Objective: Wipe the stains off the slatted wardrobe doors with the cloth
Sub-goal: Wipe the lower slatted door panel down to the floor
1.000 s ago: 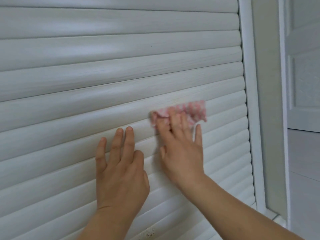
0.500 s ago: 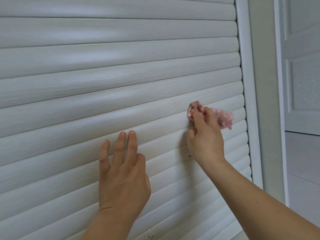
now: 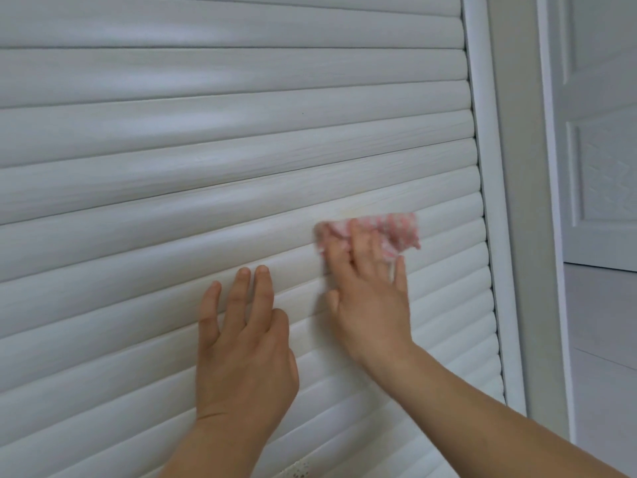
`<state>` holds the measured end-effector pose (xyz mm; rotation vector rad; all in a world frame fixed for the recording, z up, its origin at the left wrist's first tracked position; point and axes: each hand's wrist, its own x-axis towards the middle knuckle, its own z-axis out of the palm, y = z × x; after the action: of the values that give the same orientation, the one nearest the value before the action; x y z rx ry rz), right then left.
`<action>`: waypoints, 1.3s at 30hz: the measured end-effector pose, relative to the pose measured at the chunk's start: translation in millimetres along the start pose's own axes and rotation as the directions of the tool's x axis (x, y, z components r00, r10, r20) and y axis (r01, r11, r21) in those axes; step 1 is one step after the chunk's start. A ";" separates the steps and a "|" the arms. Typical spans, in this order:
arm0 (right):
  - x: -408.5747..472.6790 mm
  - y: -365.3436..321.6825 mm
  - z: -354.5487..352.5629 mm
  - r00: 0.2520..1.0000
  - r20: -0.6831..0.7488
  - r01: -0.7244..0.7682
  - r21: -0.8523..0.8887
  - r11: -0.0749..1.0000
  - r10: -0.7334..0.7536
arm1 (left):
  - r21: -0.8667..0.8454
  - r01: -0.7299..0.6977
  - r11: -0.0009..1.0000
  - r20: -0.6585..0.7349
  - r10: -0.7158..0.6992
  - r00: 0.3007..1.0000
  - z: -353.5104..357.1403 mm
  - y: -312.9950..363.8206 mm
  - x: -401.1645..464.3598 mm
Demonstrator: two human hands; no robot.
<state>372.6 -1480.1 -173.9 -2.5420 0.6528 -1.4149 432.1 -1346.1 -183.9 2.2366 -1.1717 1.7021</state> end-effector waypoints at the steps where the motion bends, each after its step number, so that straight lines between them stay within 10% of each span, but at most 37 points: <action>1: -2.5 -4.9 4.0 0.993 -0.040 0.108 -0.038 0.993 -0.109 | -0.006 0.006 1.000 -0.001 -0.006 1.000 -0.6 0.8 0.7; 5: 9.3 4.1 3.4 0.966 -0.061 0.241 -0.123 0.963 -0.250 | 0.006 0.001 1.000 0.002 -0.001 1.000 -2.9 -0.8 7.1; 14: 51.0 34.9 -29.2 0.958 0.052 -0.286 0.125 0.950 0.282 | 0.003 -0.010 1.000 0.002 0.010 1.000 -5.0 -3.5 12.8; 19: 24.0 -10.0 -16.4 0.990 0.019 0.143 -0.075 0.987 -0.142 | -0.018 0.025 1.000 0.005 -0.025 1.000 -12.6 -1.1 26.6; 24: 33.8 7.1 -29.1 0.977 0.098 0.194 -0.069 0.978 -0.187 | -0.023 -0.108 0.994 -0.061 0.107 0.992 -12.9 5.3 51.1; 39: 93.9 148.1 -45.5 0.945 0.063 -0.324 0.075 0.943 0.320 | -0.039 -0.177 0.983 -0.093 0.172 0.981 20.3 42.4 74.3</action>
<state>333.6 -1650.8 -127.8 -2.2677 0.9287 -1.2353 427.8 -1423.8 -143.0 2.0619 -1.4084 1.7942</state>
